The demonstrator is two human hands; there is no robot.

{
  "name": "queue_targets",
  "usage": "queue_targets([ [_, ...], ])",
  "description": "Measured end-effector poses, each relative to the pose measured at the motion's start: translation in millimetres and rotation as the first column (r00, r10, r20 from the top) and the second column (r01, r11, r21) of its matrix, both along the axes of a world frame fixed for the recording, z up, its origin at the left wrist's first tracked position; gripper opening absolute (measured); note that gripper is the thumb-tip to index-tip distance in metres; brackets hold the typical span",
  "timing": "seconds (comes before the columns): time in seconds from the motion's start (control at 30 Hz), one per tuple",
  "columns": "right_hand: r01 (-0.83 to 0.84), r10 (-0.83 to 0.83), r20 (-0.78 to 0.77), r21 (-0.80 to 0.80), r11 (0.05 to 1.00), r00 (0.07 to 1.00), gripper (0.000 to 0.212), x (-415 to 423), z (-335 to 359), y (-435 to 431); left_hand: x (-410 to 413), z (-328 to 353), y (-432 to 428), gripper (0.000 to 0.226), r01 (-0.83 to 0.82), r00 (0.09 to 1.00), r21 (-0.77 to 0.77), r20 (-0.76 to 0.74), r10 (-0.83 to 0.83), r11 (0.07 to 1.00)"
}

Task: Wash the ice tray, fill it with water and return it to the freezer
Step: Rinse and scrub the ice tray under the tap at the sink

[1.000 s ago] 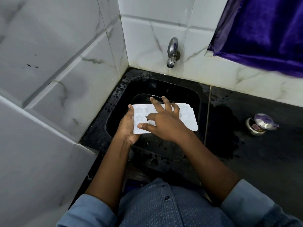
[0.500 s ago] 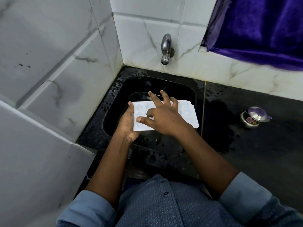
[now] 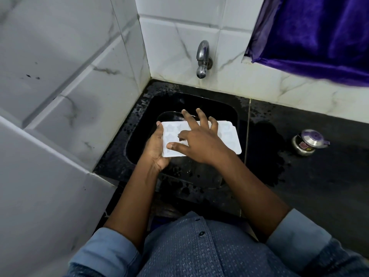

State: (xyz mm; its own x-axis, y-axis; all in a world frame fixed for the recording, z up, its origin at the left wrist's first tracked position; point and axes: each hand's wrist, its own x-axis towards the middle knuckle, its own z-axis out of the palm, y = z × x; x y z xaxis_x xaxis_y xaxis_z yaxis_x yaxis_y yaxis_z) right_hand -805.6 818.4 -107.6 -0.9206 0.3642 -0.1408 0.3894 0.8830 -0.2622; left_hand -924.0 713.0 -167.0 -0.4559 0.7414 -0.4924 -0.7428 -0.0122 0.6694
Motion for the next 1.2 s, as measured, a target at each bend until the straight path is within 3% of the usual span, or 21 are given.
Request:
queue_targets([
  [0.43, -0.017, 0.017, 0.009, -0.062, 0.998, 1.0, 0.061, 8.2, 1.2, 2.6, -1.1, -0.1, -7.2, 0.082, -0.019, 1.0, 0.027, 0.015, 0.019, 0.999],
  [0.63, 0.028, -0.034, -0.064, -0.091, 0.995, 0.997, 0.079, 27.8, 5.4, 17.5, 1.4, -2.3, -11.6, 0.08, -0.082, 0.996, -0.008, 0.023, 0.082, 0.997],
  [0.8, 0.023, -0.023, -0.009, -0.065, 0.998, 1.0, 0.069, 36.7, -0.6, 22.6, 2.3, -0.2, -12.1, 0.079, -0.094, 0.995, -0.039, 0.023, 0.095, 0.995],
  [1.0, 0.025, -0.024, 0.053, -0.03, 0.999, 0.998, 0.081, 34.2, -5.9, 22.2, 3.5, 1.1, -9.9, 0.078, -0.088, 0.996, -0.037, 0.021, 0.089, 0.995],
  [1.2, 0.028, -0.027, 0.041, -0.038, 0.999, 0.999, 0.076, 29.2, -5.7, 25.0, 4.1, 5.3, -6.3, 0.077, -0.096, 0.995, -0.059, 0.01, 0.097, 0.994],
])
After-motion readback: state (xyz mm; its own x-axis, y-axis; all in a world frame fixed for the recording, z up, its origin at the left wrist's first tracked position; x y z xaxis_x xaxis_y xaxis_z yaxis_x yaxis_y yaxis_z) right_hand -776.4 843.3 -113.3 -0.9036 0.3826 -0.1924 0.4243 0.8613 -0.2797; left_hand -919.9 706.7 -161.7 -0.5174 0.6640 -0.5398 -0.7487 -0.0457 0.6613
